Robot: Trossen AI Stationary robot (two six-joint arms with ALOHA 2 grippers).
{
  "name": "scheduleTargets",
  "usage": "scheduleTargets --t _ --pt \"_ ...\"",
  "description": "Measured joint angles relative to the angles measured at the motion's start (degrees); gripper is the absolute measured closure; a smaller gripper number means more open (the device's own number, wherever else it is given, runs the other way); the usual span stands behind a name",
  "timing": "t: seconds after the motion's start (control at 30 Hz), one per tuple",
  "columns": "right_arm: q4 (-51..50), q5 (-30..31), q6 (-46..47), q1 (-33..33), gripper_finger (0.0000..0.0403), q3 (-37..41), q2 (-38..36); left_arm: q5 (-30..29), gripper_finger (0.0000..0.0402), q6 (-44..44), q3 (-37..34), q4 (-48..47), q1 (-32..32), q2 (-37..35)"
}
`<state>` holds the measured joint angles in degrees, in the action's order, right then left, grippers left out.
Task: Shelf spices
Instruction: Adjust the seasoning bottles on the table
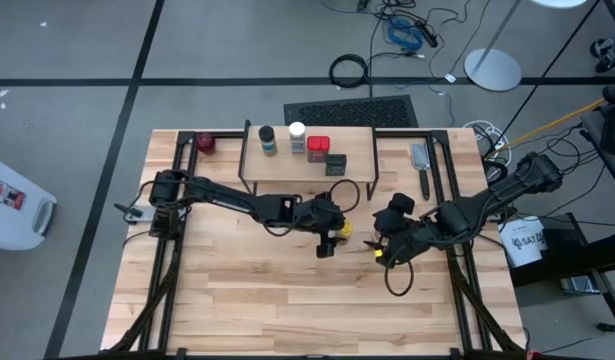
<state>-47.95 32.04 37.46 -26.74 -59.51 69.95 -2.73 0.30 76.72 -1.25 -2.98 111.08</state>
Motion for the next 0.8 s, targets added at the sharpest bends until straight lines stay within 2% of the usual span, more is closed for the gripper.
scheduleTargets --t 0.43,0.8 --pt "0.10 -0.01 -0.64 0.00 0.0044 0.00 0.00 -0.31 0.0102 0.45 -0.08 2.41 0.13 2.22" --pt "0.01 -0.01 -0.67 0.00 0.0044 0.00 0.02 0.40 0.0164 1.51 -0.08 2.07 0.20 2.42"
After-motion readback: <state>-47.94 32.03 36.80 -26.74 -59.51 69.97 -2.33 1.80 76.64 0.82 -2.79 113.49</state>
